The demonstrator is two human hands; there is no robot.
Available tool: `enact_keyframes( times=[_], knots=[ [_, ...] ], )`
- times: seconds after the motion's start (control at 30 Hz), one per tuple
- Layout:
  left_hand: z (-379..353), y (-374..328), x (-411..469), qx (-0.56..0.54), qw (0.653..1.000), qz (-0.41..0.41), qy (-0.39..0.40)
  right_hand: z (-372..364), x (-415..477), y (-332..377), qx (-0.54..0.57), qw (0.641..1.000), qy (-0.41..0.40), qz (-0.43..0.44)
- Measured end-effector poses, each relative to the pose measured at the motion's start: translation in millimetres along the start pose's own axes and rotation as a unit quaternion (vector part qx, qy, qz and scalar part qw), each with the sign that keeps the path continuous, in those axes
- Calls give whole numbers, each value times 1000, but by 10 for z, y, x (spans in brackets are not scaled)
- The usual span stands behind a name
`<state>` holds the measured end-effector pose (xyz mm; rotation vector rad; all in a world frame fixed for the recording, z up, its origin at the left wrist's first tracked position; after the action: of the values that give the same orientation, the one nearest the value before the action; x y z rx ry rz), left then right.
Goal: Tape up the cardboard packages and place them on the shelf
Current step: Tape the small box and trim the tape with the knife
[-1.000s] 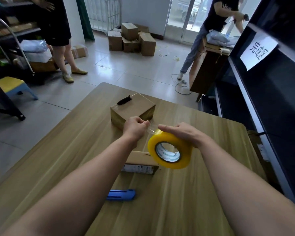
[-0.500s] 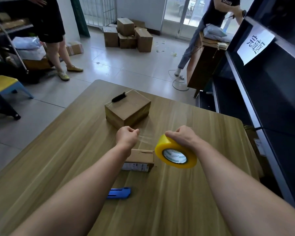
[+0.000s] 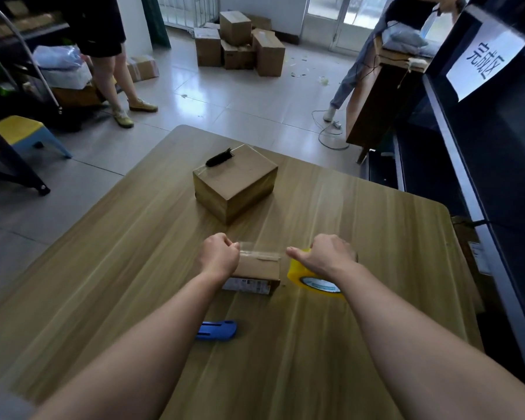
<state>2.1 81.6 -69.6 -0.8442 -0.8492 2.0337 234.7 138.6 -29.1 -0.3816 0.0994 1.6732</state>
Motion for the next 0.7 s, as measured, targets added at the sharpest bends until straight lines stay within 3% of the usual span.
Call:
enact_keyframes(
  times=[0.33,0.7],
  knots=[
    [-68,12,-108,145,988,-49,-20,-194,87,28,-23,999,28,-14],
    [-91,67,-24,199,978,-51,-23,-279,141,125,-44,999,30,-10]
  ],
)
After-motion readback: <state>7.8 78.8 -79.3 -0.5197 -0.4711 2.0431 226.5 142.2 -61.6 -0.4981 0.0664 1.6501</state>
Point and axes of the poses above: each hand's wrist, its own x-axis towards the middle knuckle, its own z-axis out of the back of the hand, y = z × x, the point moved 8 cm from there along x, towards the middle knuckle, and after that the axes turned 11 degrees about -x, right-handed, at the moved point
